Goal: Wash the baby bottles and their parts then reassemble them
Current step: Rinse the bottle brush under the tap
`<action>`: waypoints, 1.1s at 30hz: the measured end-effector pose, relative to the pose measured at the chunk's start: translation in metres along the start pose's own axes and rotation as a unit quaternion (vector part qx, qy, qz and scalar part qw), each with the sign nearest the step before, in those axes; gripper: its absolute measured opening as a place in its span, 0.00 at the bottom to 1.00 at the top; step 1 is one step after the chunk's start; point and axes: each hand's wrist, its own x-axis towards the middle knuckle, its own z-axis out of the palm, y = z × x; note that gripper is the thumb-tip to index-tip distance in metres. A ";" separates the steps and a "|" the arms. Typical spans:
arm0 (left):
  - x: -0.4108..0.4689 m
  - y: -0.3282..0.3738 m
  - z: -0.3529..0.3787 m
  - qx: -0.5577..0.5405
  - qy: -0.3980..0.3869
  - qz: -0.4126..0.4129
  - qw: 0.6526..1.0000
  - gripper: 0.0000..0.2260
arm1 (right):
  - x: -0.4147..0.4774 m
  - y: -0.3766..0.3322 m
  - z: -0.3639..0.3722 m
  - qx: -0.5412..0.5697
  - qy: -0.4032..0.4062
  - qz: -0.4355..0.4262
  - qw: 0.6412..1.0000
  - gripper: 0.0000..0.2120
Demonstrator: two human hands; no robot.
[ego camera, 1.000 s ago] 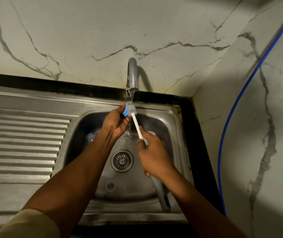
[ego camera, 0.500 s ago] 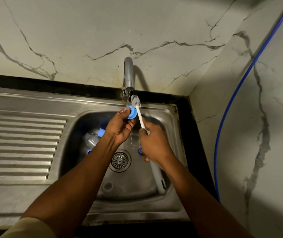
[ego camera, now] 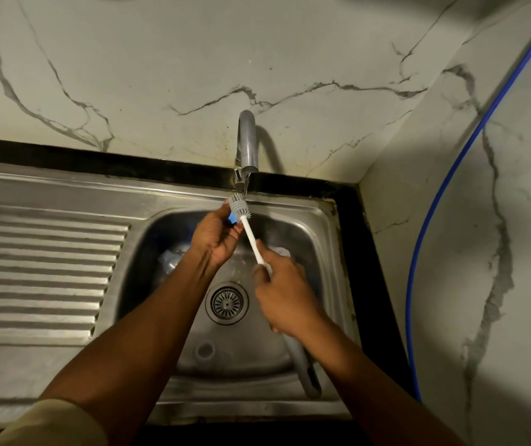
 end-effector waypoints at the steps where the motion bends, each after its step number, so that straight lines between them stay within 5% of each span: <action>1: -0.001 -0.001 0.001 0.006 0.001 -0.003 1.000 0.18 | 0.005 0.000 -0.001 0.007 0.006 0.003 1.000 0.21; 8: -0.012 -0.004 0.010 0.036 -0.046 -0.001 0.998 0.08 | 0.040 0.001 -0.011 0.097 -0.004 0.041 0.994 0.19; 16: -0.020 -0.002 -0.001 0.020 -0.105 -0.016 0.994 0.19 | 0.038 0.013 -0.003 0.058 0.019 0.039 0.997 0.23; 23: -0.006 0.002 0.010 0.148 -0.024 0.080 0.985 0.07 | 0.002 0.009 0.004 -0.015 -0.002 0.013 1.000 0.25; 27: -0.013 -0.008 0.017 0.177 -0.068 0.062 0.980 0.06 | 0.028 0.005 0.001 0.037 0.046 0.037 0.998 0.24; 33: -0.008 0.004 0.011 0.111 -0.032 0.068 0.991 0.06 | 0.008 0.006 0.007 0.005 -0.009 0.020 1.000 0.25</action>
